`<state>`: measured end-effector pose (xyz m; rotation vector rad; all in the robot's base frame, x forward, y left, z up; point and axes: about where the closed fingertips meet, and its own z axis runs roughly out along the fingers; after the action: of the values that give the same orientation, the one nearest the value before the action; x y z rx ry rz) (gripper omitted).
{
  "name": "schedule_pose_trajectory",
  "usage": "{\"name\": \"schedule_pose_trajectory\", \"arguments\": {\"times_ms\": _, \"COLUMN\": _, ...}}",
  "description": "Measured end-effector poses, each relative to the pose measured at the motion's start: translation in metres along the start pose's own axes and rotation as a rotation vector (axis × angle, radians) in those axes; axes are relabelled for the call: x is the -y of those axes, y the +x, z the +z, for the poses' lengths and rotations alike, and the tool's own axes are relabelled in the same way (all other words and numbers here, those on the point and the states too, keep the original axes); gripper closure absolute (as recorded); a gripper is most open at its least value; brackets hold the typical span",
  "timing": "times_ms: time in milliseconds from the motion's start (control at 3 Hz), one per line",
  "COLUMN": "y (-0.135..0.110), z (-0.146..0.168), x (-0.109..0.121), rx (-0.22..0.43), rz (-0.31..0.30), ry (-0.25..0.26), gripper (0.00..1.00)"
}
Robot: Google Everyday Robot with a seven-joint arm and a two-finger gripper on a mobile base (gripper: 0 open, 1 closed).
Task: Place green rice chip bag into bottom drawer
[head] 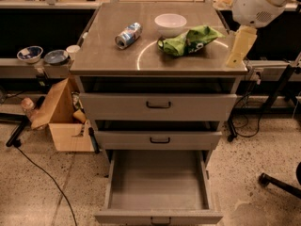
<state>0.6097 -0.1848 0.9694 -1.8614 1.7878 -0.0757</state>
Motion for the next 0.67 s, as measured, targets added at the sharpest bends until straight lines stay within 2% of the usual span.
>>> {"name": "schedule_pose_trajectory", "arguments": {"times_ms": 333, "y": 0.001, "z": 0.014, "x": 0.03, "rx": -0.003, "rz": -0.021, "ry": 0.061, "gripper": 0.0}}
{"name": "schedule_pose_trajectory", "arguments": {"times_ms": 667, "y": 0.002, "z": 0.041, "x": 0.067, "rx": 0.017, "rz": -0.044, "ry": 0.084, "gripper": 0.0}}
